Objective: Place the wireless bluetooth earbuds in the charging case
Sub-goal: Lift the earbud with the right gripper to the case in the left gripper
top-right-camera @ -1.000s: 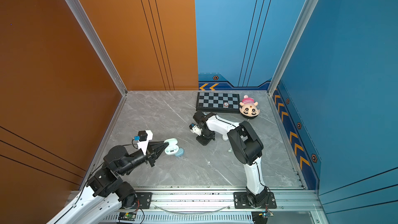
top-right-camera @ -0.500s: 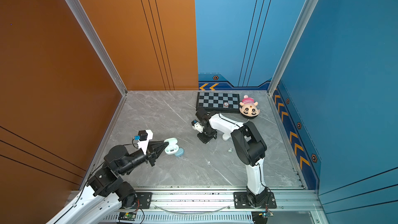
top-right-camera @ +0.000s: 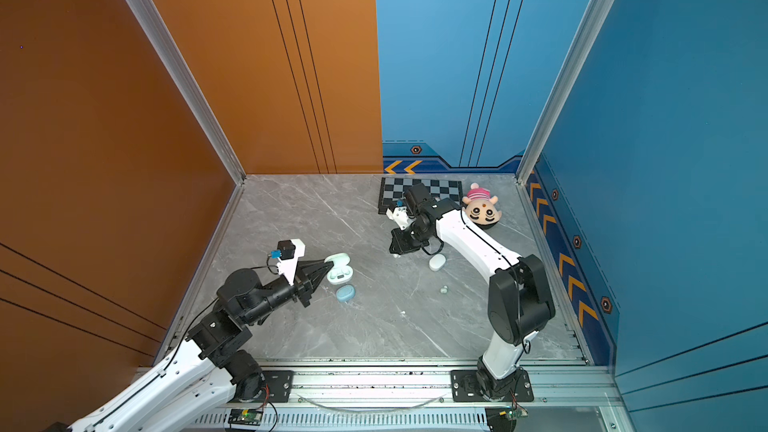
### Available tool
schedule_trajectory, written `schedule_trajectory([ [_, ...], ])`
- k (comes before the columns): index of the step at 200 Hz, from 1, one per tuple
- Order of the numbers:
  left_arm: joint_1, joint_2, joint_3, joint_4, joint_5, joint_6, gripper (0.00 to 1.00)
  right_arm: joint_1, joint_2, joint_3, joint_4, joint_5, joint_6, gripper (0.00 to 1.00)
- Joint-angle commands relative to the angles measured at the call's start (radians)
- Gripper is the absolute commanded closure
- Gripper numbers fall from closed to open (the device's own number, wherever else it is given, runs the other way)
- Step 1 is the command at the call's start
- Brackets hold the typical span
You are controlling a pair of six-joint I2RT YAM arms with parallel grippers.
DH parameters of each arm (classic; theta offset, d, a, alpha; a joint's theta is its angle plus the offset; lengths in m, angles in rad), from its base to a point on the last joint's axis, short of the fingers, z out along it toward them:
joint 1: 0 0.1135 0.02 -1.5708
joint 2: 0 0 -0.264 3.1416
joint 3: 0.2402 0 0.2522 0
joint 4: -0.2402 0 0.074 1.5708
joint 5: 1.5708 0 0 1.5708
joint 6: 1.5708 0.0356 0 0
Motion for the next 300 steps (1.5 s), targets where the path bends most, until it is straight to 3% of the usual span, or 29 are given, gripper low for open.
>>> schedule_trajectory([
  [1, -0.011, 0.042, 0.012, 0.113, -0.024, 0.028, 1.00, -0.005, -0.081, 0.023, -0.020, -0.124, 0.103, 0.85],
  [81, -0.021, 0.190, 0.086, 0.215, -0.037, 0.056, 1.00, 0.022, -0.281, -0.013, 0.184, -0.296, 0.398, 0.85],
  [130, -0.040, 0.230, 0.123, 0.230, -0.030, 0.064, 1.00, 0.081, -0.309, -0.031, 0.302, -0.315, 0.504, 0.84],
  [300, -0.076, 0.253, 0.162, 0.247, -0.054, 0.074, 1.00, 0.148, -0.281, -0.088, 0.310, -0.300, 0.490, 0.85],
])
